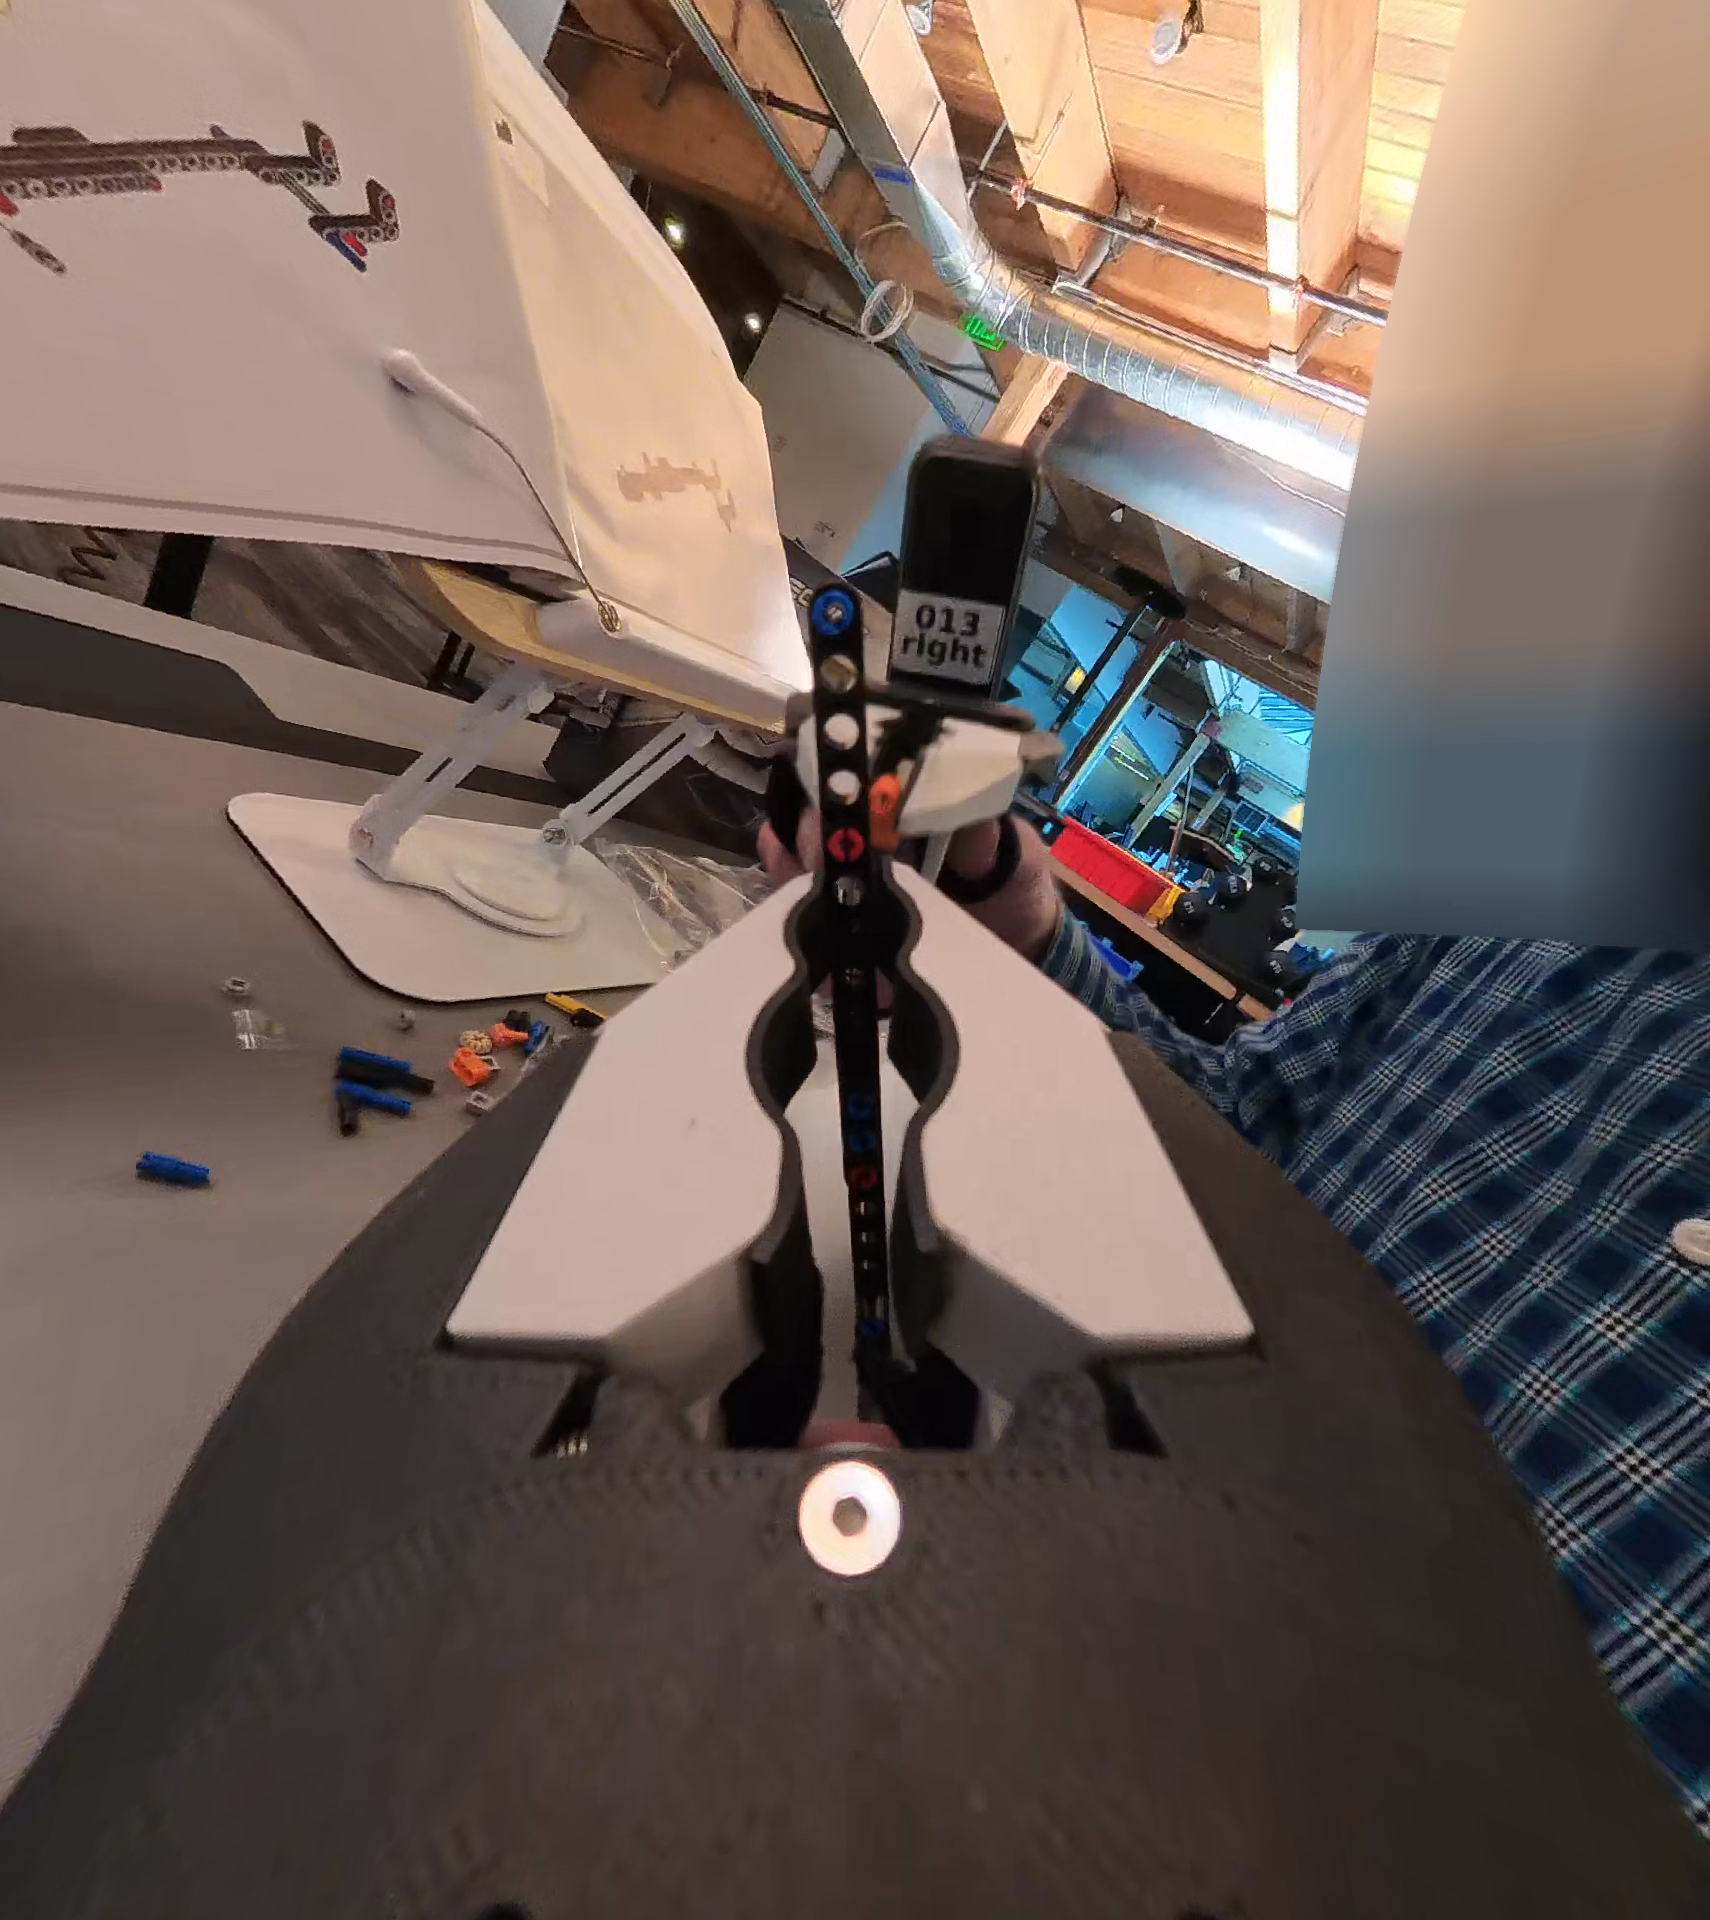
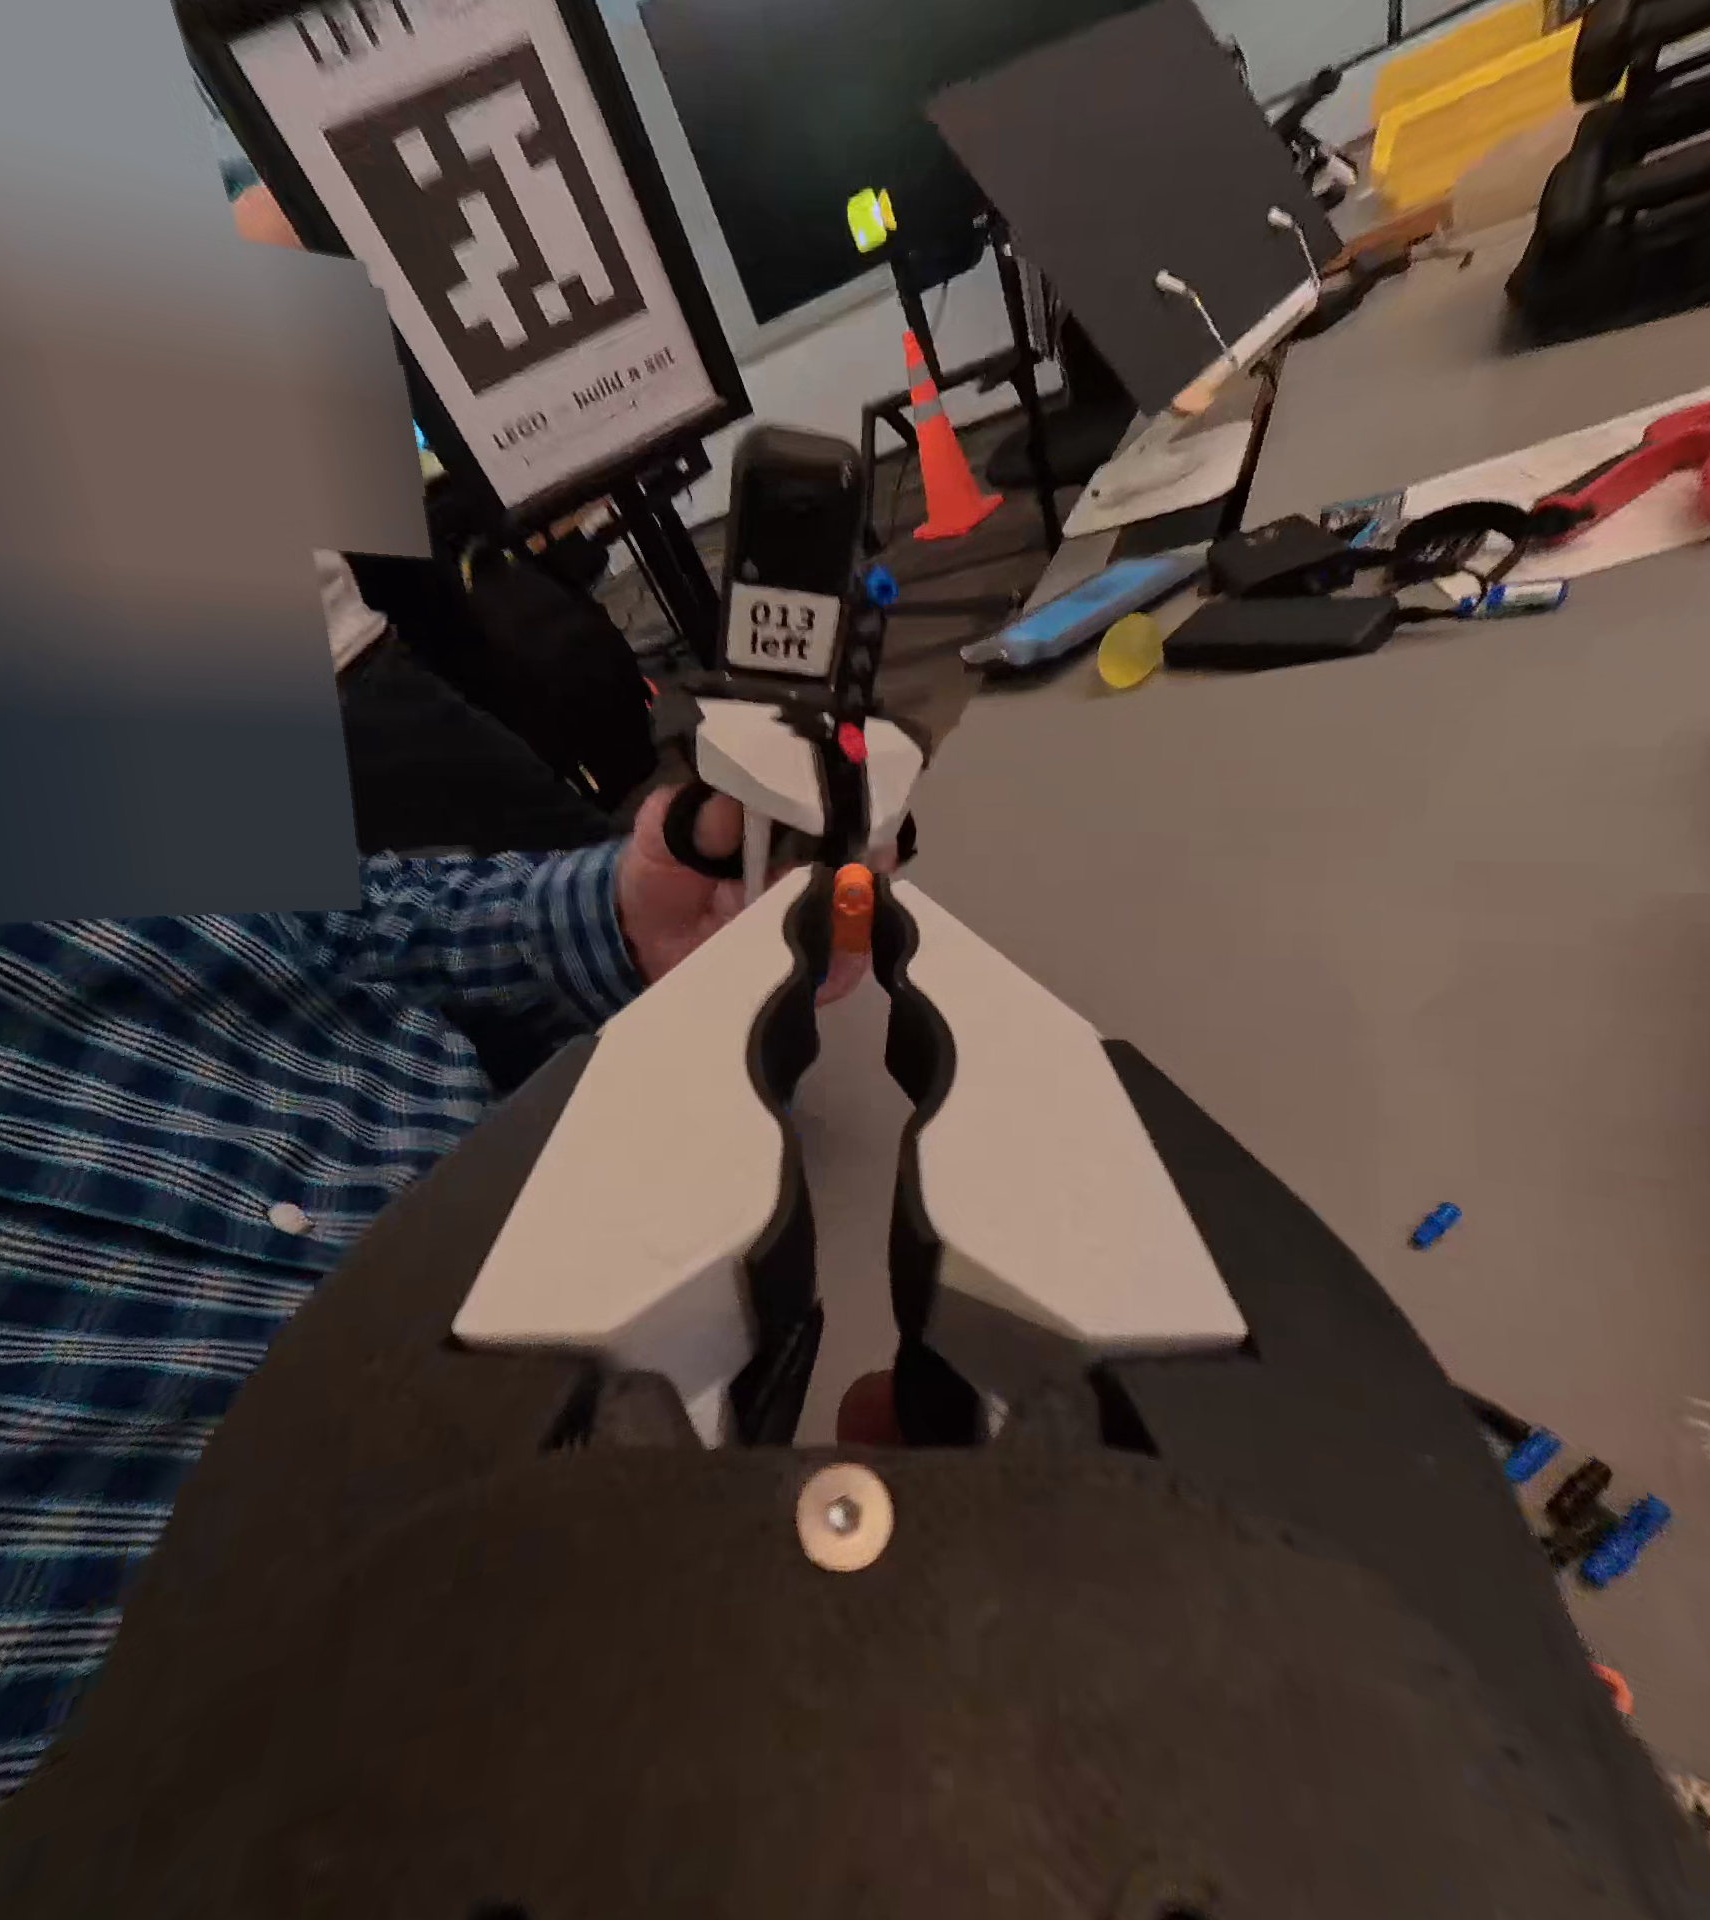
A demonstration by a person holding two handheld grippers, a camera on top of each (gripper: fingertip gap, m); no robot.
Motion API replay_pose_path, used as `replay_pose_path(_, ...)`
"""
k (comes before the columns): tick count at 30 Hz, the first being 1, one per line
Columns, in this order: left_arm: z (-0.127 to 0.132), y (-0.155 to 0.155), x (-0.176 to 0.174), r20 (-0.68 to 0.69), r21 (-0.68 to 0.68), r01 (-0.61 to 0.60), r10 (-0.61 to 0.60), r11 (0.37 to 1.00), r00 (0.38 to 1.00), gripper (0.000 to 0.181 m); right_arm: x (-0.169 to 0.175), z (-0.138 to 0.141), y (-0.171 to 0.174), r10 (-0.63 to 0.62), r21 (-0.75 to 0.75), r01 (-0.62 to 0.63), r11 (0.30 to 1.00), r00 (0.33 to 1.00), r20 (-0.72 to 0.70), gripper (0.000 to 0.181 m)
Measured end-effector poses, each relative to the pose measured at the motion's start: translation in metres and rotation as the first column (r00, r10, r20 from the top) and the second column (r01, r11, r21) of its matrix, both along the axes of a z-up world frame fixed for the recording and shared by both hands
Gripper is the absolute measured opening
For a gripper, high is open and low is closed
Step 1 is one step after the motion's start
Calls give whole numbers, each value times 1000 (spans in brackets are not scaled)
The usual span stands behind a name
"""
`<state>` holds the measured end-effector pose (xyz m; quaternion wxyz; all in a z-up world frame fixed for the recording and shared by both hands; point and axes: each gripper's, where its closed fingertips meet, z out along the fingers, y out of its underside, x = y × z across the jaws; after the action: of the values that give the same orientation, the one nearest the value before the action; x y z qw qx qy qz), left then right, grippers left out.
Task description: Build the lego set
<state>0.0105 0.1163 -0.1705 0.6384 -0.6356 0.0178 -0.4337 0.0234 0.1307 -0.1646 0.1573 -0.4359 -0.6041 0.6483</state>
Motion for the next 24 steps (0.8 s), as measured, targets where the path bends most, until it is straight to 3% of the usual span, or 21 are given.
replay_pose_path(3, -6, 2, 5, 56, -38, 40, -38, 998, 998, 5, 4, -25, 0, -4, 61, -1, 998, 997, 77, 4)
replay_pose_path(5, -16, 5, 6, 59, -75, 34, -30, 997, 998, 5, 6, -57, 0, -15, 151, -12, 988, 984, 177, 5)
replay_pose_path(8, -26, 6, 5, 38, -128, 30, -25, 991, 999, 5, 13, -110, 1, -58, 332, -55, 942, 946, 320, 4)
replay_pose_path(13, -44, 7, 3, 48, -215, 23, -13, 976, 999, 5, 21, -175, 11, -138, 540, -138, 830, 888, 439, 9)
replay_pose_path(15, -48, 7, 3, 54, -227, 27, -16, 974, 998, 5, 23, -186, 10, -140, 594, -174, 786, 885, 445, 14)
replay_pose_path(19, -51, 8, 4, 52, -240, 33, -21, 970, 998, 5, 23, -190, 10, -143, 603, -189, 775, 877, 458, 29)
replay_pose_path(22, -53, 10, 4, 61, -243, 38, -24, 969, 998, 5, 22, -183, 9, -122, 614, -180, 769, 901, 417, 4)
replay_pose_path(24, -53, 10, 4, 72, -242, 43, -27, 969, 997, 5, 19, -178, 18, -163, 666, -133, 734, 918, 362, 0)
